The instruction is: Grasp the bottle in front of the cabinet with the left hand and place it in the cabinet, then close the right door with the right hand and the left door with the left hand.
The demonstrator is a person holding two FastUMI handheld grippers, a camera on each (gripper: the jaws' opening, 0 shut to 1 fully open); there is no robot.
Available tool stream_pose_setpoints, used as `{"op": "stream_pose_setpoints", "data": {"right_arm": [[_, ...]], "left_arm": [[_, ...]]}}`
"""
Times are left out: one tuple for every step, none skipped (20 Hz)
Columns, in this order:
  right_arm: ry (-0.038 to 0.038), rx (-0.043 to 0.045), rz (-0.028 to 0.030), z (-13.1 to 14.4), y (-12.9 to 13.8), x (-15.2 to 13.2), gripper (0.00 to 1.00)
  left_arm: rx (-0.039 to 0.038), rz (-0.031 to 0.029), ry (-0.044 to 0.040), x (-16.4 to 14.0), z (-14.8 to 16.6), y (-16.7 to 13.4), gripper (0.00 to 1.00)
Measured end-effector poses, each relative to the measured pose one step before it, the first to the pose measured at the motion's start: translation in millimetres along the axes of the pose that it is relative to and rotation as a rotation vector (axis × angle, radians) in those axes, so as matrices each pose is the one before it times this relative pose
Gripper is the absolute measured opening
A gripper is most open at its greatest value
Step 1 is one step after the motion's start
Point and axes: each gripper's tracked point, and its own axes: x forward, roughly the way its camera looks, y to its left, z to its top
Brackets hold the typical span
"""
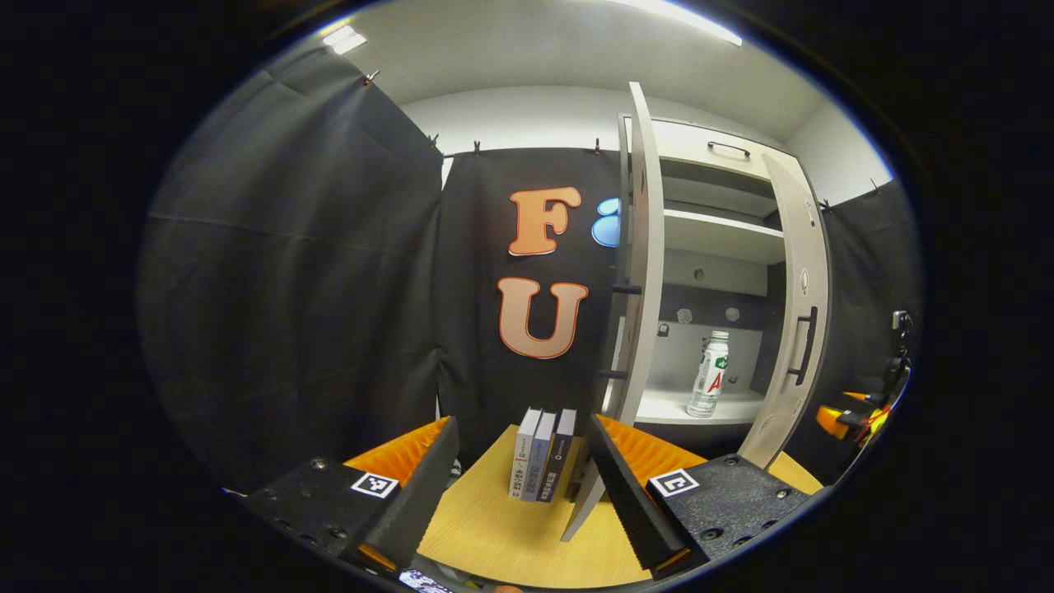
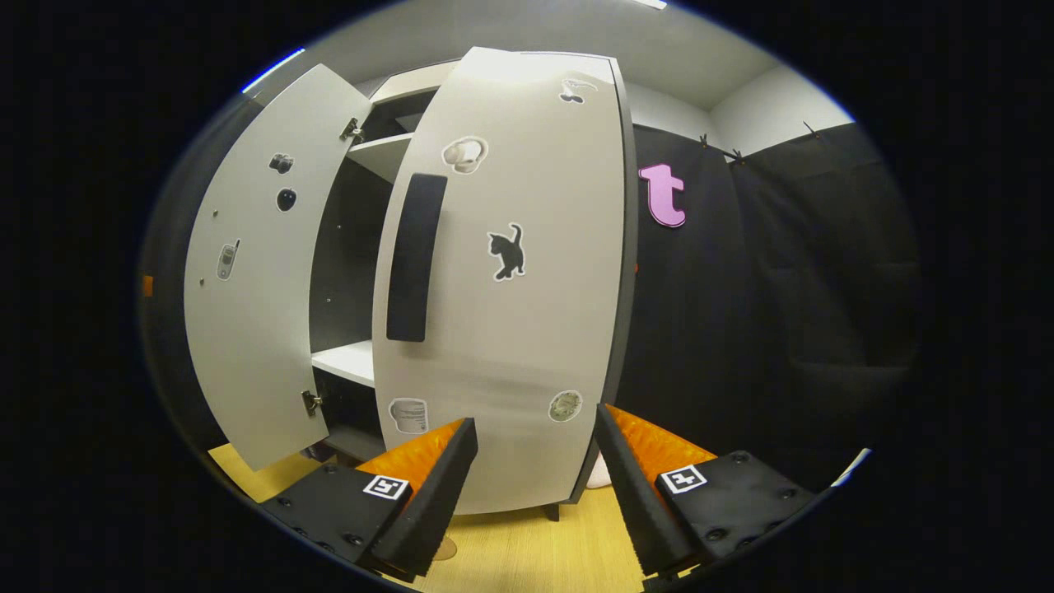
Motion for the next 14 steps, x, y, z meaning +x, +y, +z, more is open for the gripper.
{"op": "stream_pose_setpoints", "data": {"right_arm": [[0.00622, -0.00053, -0.00294, 1.94, -4.26, -5.16, 0.95], [0.00605, 0.00137, -0.00409, 2.14, -5.16, -5.37, 0.95], [0.00561, 0.00112, -0.00817, 2.03, -6.64, -4.63, 0.95], [-0.00229, 0.00023, -0.01035, 3.51, -7.07, -5.18, 0.95], [-0.00639, 0.00381, -0.00732, 4.41, -6.11, -4.81, 0.95], [-0.00551, 0.00618, -0.00404, 3.29, -4.83, -3.92, 0.95], [-0.00441, 0.00413, -0.00479, 2.73, -4.58, -2.88, 0.95], [-0.00682, -0.00155, -0.00889, 2.28, -5.53, -2.25, 0.95], [-0.0041, -0.00552, -0.0141, 1.58, -7.03, -2.06, 0.95], [-0.00207, -0.00383, -0.01153, 0.66, -5.74, -1.89, 0.95], [-0.00058, -0.00206, -0.00781, 0.39, -3.15, -0.76, 0.95], [0.00264, -0.00137, -0.00596, -0.93, -2.93, -0.99, 0.95], [0.00157, -0.00121, -0.00273, -0.48, -1.95, -0.42, 0.95], [0.00119, -0.00073, -0.00177, 0.11, -1.75, -0.45, 0.95]], "left_arm": [[0.00413, -0.00114, 0.00197, 7.47, -2.48, -0.74, 0.96], [0.00392, -0.00041, 0.00653, 6.8, -2.42, -0.8, 0.95], [0.00127, -0.00375, 0.00446, 6.58, -2.92, -1.48, 0.96], [0.00074, -0.00411, 0.00301, 7.23, -2.25, -1.86, 0.96], [0.00398, -0.00367, 0.00181, 6.42, -1.95, -1.17, 0.96], [0.00716, -0.00133, 0.00164, 8.44, -2.88, 0.57, 0.96], [0.00576, -0.00505, 0.00351, 8.71, -2.14, -0.39, 0.96], [-0.00036, -0.00667, 0.00638, 9.44, -4.39, -2.18, 0.96], [-0.0019, -0.00246, 0.00315, 8.3, -2.7, -0.67, 0.96], [0.00094, -0.0018, 0.00183, 8.9, -2.71, 0.54, 0.96], [0.0066, -0.00263, -0.00237, 8.94, -1.89, 0.11, 0.96], [0.00869, -0.00254, -0.00031, 8.05, -2.47, -0.28, 0.96], [0.00911, -0.00157, 0.00269, 7.64, -2.74, -0.09, 0.96], [0.00733, -0.00221, 0.00282, 6.92, -4.02, -1.06, 0.96]]}}
